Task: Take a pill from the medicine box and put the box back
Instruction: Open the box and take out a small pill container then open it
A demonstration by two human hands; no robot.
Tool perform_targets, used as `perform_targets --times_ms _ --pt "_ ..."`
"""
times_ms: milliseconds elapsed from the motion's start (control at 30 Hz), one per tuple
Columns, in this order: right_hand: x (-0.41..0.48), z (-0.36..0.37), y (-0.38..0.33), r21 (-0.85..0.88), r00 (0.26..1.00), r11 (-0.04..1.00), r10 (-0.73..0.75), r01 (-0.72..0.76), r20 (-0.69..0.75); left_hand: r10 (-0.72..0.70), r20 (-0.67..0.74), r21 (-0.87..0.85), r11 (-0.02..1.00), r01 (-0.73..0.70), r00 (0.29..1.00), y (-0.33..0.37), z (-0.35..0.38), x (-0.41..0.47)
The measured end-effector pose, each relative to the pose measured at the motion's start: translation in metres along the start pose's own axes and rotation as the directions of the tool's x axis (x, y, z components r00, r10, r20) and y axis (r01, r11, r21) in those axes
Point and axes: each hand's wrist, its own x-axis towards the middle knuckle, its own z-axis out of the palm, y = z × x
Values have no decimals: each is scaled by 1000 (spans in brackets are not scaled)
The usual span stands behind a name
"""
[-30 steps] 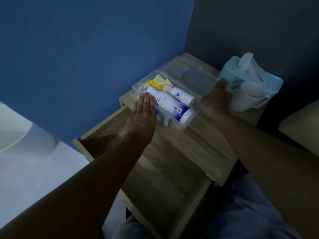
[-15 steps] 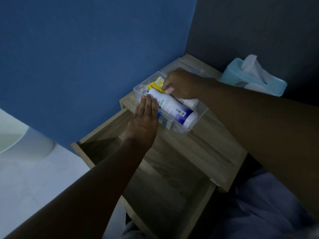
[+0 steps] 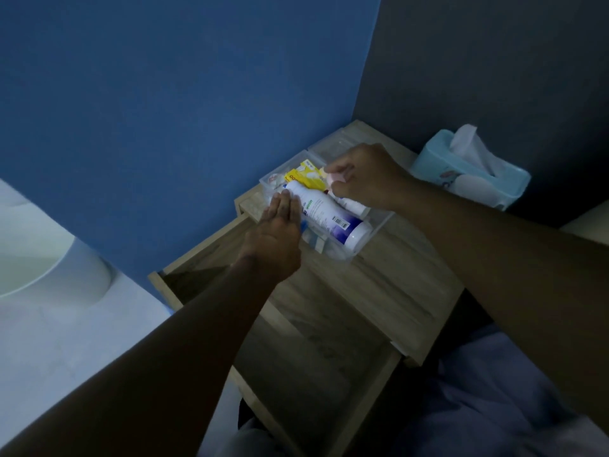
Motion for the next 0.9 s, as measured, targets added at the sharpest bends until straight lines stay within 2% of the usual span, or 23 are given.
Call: perform_targets --times_ms 67,133,167,233,333,400,467,600,733,900 --pt "-19 -11 -7 59 999 998 23 -20 -46 -51 27 -115 992 54 998 1 -17 0" --pt "-38 -21 -14 107 995 994 22 -11 -101 -131 -76 -328 939 100 988 9 -35 -4" --pt "-47 -26 -17 133 993 991 11 6 -120 -189 -147 -465 879 101 971 18 -43 -8" --pt "-65 -36 -26 185 990 982 -1 27 -140 -296 -194 -731 679 63 935 40 -60 -18" --pt "-89 -55 -40 223 987 972 -36 72 -159 -296 -52 -976 217 14 954 72 -82 -38" --pt "-102 -68 -48 245 984 965 -54 95 -168 -276 1 -999 -32 -8 961 84 -93 -53" --pt "-113 -81 -54 266 982 957 -67 113 -176 -236 -4 -988 -152 -41 972 96 -100 -67" --pt "-136 -104 -67 243 970 955 -119 170 -212 -169 -5 -940 -334 -62 986 116 -114 -90" --pt "-149 -118 -74 212 956 949 -185 235 -228 -120 55 -859 -512 -14 991 128 -120 -98" --pt "-153 -136 -73 233 953 926 -271 298 -138 -97 106 -816 -577 31 990 134 -129 -99"
